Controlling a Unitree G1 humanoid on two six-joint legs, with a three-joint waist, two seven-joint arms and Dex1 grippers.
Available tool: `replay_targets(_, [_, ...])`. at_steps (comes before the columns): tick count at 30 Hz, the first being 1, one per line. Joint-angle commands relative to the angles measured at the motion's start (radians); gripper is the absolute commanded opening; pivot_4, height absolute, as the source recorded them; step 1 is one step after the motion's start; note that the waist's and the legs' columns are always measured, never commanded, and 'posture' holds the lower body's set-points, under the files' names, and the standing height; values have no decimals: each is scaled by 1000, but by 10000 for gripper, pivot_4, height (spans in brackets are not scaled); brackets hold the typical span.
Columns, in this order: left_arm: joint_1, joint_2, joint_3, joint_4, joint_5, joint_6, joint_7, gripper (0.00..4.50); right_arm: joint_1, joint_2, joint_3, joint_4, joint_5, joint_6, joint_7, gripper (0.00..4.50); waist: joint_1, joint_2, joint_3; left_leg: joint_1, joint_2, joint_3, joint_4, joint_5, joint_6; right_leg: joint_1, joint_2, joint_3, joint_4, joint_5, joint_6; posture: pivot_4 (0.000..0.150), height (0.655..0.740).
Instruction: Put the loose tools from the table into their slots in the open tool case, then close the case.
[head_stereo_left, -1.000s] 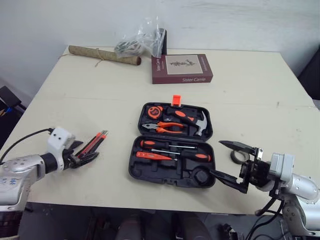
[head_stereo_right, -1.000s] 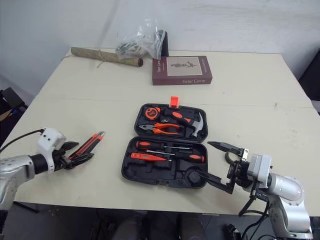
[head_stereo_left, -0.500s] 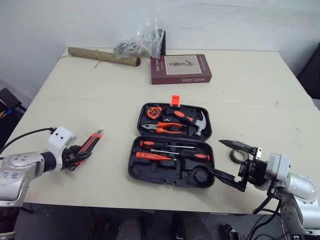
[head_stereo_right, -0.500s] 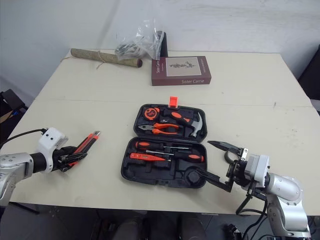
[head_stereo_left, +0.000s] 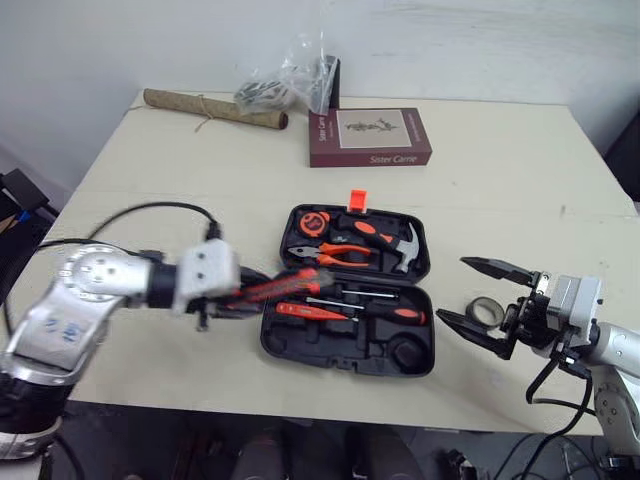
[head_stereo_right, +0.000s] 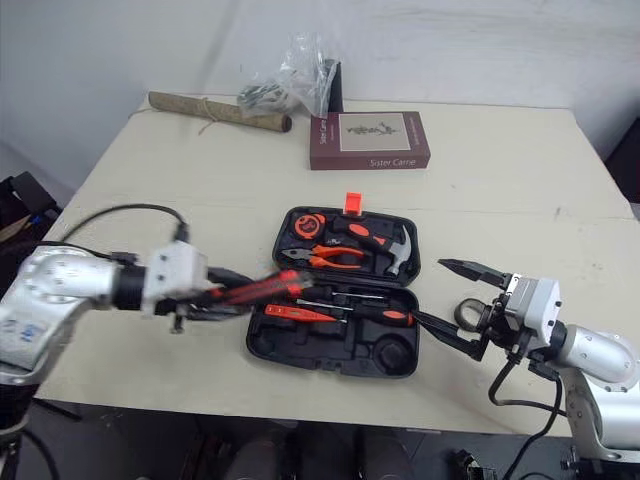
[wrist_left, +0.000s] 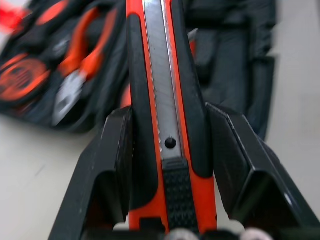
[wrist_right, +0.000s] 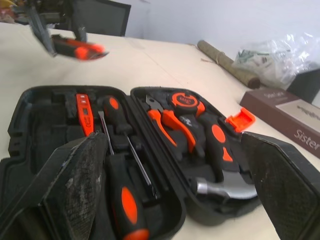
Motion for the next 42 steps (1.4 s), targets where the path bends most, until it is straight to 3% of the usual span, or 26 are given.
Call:
replay_targets(1, [-95, -30, -96, -19, 76, 33, -12, 15284, 12, -11, -26, -19, 8, 2, 5, 45000, 0, 0, 0, 0, 0, 0, 0, 0, 0, 0, 0, 1, 0, 0, 0, 1500, 7400])
replay_targets(5, [-212, -106, -264, 16, 176, 69, -49, 15284, 24, -4, -24, -30, 6, 6, -3, 45000, 7, 0, 0, 0, 0, 1, 1, 0, 0, 0, 1, 2, 0, 0, 0, 1500, 7400])
replay_targets(12, [-285, -162, -373, 11, 253, 143, -83, 15284, 58, 4, -26, -50, 3, -2, -16, 45000, 7, 0, 0, 0, 1, 1, 2, 0, 0, 0, 2, 2, 0, 0, 0, 1500, 7400])
replay_targets(37, [-250, -219, -426, 33, 350, 203, -76, 15283, 153, 45, -56, 35, -8, -145, 39, 45000, 13, 0, 0, 0, 0, 0, 4, 0, 1, 1, 1, 3, 1, 0, 0, 1500, 7400])
replay_targets(39, [-248, -233, -411, 38, 348, 174, -61, 25822, 154, 46, -58, 41, -8, -149, 41, 45000, 14, 0, 0, 0, 0, 0, 4, 0, 1, 1, 1, 3, 1, 0, 0, 1500, 7400])
replay_targets(42, [-245, -260, -380, 49, 342, 101, -37, 37370, 156, 45, -58, 49, -8, -156, 44, 45000, 15, 0, 0, 0, 0, 0, 5, 0, 1, 1, 1, 3, 1, 0, 0, 1500, 7400])
